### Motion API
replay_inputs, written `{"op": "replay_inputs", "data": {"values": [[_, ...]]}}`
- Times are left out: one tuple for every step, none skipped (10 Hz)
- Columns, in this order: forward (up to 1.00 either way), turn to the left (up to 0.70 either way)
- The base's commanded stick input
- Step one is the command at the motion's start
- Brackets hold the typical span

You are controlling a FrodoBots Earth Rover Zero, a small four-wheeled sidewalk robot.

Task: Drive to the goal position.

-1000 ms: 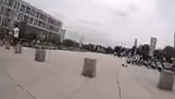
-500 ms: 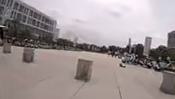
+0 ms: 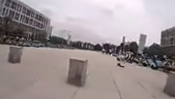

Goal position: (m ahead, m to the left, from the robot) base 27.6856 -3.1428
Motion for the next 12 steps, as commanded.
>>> {"op": "replay_inputs", "data": {"values": [[0.70, -0.13], [0.70, -0.13], [0.70, -0.13], [0.70, -0.13], [0.70, -0.13], [0.70, -0.13], [0.70, -0.13], [0.70, -0.13], [0.70, -0.13], [0.70, -0.13], [0.70, -0.13], [0.70, -0.13]]}}
